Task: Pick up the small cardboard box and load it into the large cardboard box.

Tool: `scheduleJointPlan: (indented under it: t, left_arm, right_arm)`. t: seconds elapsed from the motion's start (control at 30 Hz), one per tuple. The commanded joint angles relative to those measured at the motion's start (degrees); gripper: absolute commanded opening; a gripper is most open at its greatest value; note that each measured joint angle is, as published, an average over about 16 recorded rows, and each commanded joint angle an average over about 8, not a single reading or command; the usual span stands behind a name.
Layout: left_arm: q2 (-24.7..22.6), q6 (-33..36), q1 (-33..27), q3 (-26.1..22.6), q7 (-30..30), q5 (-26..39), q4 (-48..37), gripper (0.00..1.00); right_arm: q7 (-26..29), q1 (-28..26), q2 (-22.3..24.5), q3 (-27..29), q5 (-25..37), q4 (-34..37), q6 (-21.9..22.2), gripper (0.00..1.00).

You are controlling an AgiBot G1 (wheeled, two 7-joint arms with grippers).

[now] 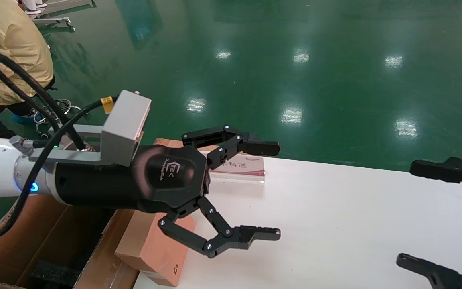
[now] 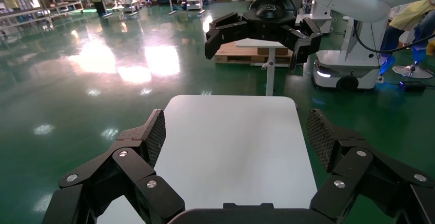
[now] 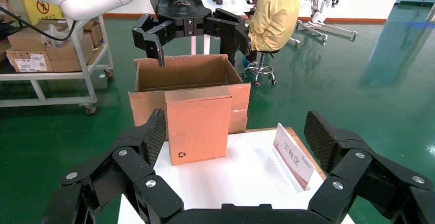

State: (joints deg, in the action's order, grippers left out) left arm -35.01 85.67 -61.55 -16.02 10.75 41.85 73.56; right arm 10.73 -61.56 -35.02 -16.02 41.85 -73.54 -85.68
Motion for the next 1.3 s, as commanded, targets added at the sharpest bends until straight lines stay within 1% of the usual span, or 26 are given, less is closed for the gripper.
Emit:
scheduleJointPlan:
  t: [0.03, 0.47, 0.63, 0.77, 0.9, 1.03, 1.13, 1.3]
  left_arm:
    - [0.0, 0.0, 0.0, 0.0, 0.0, 0.0, 0.0, 1.0]
    - [0.1, -0.2, 0.1, -0.1, 0.3, 0.2, -0.1, 1.0]
    - [1.4, -1.9, 0.6, -0.7, 2.5, 1.8, 0.0, 1.0]
    - [4.0, -4.1, 1.2, -1.3, 5.8, 4.3, 1.3, 1.0]
    - [7.5, -5.6, -0.1, -2.8, 11.5, 9.0, 3.1, 1.0]
    - [9.9, -4.3, -5.2, -6.0, 20.3, 16.4, 4.0, 1.0]
    - [10.1, -1.7, -10.9, -8.6, 27.3, 22.6, 4.1, 1.0]
    - [8.4, 2.3, -20.1, -12.9, 37.8, 31.7, 4.0, 1.0]
  right_arm:
    - [0.0, 0.0, 0.0, 0.0, 0.0, 0.0, 0.0, 1.0]
    - [0.0, 0.0, 0.0, 0.0, 0.0, 0.0, 0.0, 1.0]
    - [0.0, 0.0, 0.0, 0.0, 0.0, 0.0, 0.0, 1.0]
    - [0.0, 0.0, 0.0, 0.0, 0.0, 0.0, 0.0, 1.0]
    - [0.0, 0.0, 0.0, -0.1, 0.0, 0.1, 0.0, 1.0]
    - [-0.1, 0.0, 0.0, -0.1, 0.0, 0.1, 0.0, 1.0]
    - [-0.1, 0.0, 0.0, -0.1, 0.0, 0.1, 0.0, 1.0]
    - [-0.1, -0.1, 0.0, -0.1, -0.1, 0.1, 0.0, 1.0]
